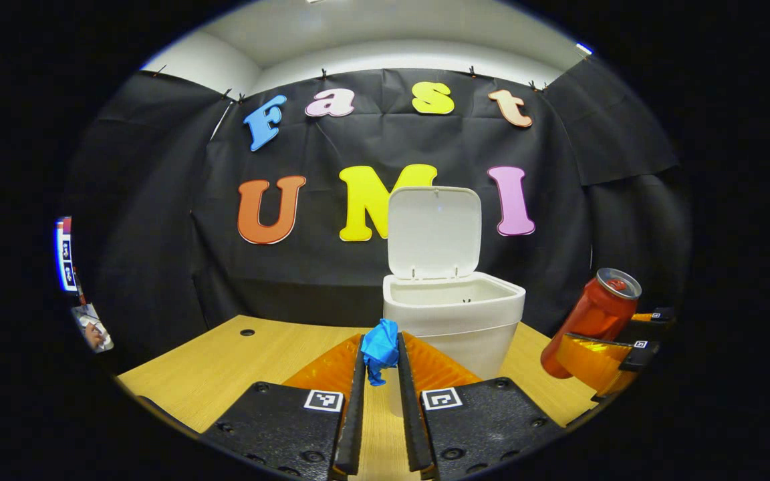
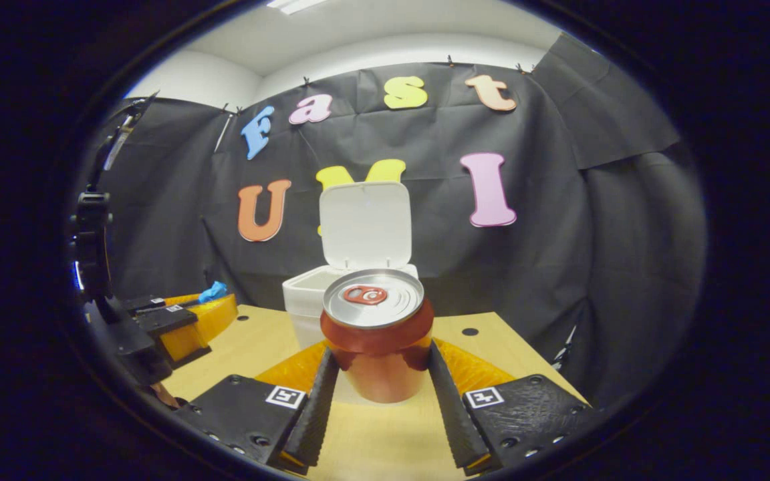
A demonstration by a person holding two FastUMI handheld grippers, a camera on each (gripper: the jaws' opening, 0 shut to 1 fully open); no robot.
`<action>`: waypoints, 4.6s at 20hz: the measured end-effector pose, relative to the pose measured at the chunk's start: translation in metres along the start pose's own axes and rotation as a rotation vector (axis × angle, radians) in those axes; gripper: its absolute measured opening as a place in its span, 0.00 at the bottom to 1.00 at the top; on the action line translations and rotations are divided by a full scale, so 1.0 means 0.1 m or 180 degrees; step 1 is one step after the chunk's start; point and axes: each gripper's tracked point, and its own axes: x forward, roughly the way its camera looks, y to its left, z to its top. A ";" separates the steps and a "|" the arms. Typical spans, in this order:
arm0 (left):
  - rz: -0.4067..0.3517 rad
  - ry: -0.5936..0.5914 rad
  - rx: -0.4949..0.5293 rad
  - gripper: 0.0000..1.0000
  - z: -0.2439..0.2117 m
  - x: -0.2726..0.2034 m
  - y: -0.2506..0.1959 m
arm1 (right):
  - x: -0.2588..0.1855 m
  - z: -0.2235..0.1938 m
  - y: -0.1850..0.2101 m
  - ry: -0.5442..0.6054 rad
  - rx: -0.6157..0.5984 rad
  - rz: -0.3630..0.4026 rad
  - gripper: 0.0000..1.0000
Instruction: Press the lid of the desktop garbage bin to open it, pick up the crumpled paper on the desktop and throw it into the bin, then pick up the pop can on the desktop and drop it into the bin, and finally close the garbage bin lid.
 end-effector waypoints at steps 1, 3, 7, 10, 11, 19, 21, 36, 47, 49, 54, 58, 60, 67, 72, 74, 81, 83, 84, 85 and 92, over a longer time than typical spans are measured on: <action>0.0047 -0.0007 0.0023 0.29 0.03 0.03 0.04 | -0.01 0.03 -0.03 -0.0036 0.0024 0.0003 0.72; 0.0086 -0.0029 0.0050 0.29 0.09 0.09 0.06 | -0.05 0.10 -0.01 -0.0183 0.0035 0.0128 0.72; -0.0012 0.0028 -0.0146 0.28 0.18 0.30 -0.02 | -0.08 0.09 -0.08 -0.0276 0.0026 0.0196 0.72; -0.0031 -0.0120 -0.0343 0.28 0.44 0.56 0.01 | -0.10 0.07 -0.13 -0.0271 0.0067 0.0207 0.72; -0.0063 -0.0140 -0.0467 0.28 0.49 0.66 0.01 | -0.10 0.08 -0.17 -0.0278 0.0087 0.0211 0.72; -0.0410 -0.0741 -0.0188 0.28 0.99 1.40 -0.37 | -0.09 0.11 -0.39 -0.0311 0.0114 0.0216 0.72; -0.0526 -0.0571 -0.0078 0.28 0.87 1.48 -0.60 | -0.09 0.10 -0.42 -0.0308 0.0109 0.0231 0.72; -0.0564 -0.0225 -0.0009 0.29 0.52 1.82 -1.25 | -0.04 0.10 -0.95 -0.0345 0.0316 0.0066 0.72; -0.0432 -0.0233 -0.0147 0.83 0.56 1.63 -1.10 | -0.05 0.14 -0.95 -0.0442 0.0307 -0.0075 0.72; -0.0374 -0.0311 -0.0166 0.87 0.60 1.53 -1.00 | -0.02 0.09 -0.87 -0.0390 0.0356 -0.0052 0.72; -0.0543 -0.0372 0.0172 0.91 0.56 1.24 -1.02 | 0.03 0.00 -0.55 -0.0359 0.0309 0.0087 0.72; -0.0594 -0.0398 0.0289 0.92 0.48 0.99 -1.00 | 0.04 -0.05 -0.42 -0.0351 0.0117 0.0054 0.72; -0.0583 -0.0428 0.0165 0.92 0.47 0.86 -0.91 | 0.00 -0.09 -0.25 -0.0286 0.0187 0.0188 0.72; -0.0466 -0.0516 0.0111 0.94 0.36 0.42 -0.49 | -0.15 0.01 -0.05 -0.0350 0.0146 0.0159 0.72; -0.0544 -0.0261 -0.0034 0.94 -0.03 0.32 -0.38 | -0.16 0.07 0.04 -0.0314 0.0005 0.0127 0.72; -0.0593 -0.0070 -0.0123 0.94 -0.22 0.30 -0.35 | -0.11 0.14 0.09 -0.0257 -0.0034 0.0136 0.72; -0.0448 -0.0044 -0.0135 0.93 -0.33 0.24 -0.04 | 0.29 0.52 0.21 0.0025 -0.0113 0.0079 0.72; -0.0438 -0.0072 -0.0143 0.93 -0.34 0.19 0.01 | 0.43 0.66 0.31 0.0125 -0.0172 0.0044 0.72; -0.0455 -0.0077 -0.0157 0.93 -0.34 0.18 0.01 | 0.50 0.76 0.39 0.0147 -0.0202 0.0056 0.72; -0.0481 -0.0082 -0.0175 0.93 -0.34 0.17 0.01 | 0.56 0.89 0.45 0.0154 -0.0244 0.0042 0.72; -0.0430 -0.0126 -0.0307 0.93 -0.33 0.04 0.29 | 1.08 1.39 0.98 0.0296 -0.0494 0.0046 0.74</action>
